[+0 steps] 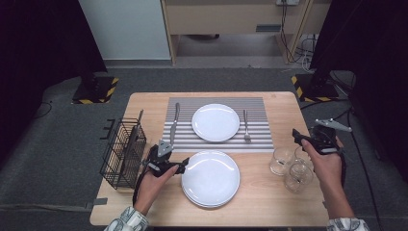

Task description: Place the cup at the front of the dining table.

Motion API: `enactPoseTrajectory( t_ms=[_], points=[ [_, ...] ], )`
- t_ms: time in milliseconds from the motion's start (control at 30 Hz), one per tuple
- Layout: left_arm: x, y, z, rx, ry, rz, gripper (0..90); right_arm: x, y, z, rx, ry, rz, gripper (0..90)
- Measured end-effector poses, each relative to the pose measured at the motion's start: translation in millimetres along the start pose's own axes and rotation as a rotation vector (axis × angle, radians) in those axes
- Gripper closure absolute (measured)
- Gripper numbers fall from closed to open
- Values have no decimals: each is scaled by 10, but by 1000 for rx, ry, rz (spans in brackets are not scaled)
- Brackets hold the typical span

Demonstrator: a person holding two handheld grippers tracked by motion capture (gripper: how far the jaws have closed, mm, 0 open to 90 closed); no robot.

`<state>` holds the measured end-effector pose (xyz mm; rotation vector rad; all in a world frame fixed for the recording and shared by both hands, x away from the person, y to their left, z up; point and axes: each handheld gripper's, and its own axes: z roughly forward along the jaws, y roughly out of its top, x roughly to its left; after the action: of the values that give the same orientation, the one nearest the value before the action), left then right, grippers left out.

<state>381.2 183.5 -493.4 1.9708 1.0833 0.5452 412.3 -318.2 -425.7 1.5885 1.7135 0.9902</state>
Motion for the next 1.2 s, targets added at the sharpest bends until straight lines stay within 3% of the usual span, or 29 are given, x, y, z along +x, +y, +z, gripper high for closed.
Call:
enactPoseTrajectory(
  t_ms=[1200],
  points=[
    [14,-5,-2,-1,5,-1,70,-288,-351,-150,32,4,-12,377]
  ],
)
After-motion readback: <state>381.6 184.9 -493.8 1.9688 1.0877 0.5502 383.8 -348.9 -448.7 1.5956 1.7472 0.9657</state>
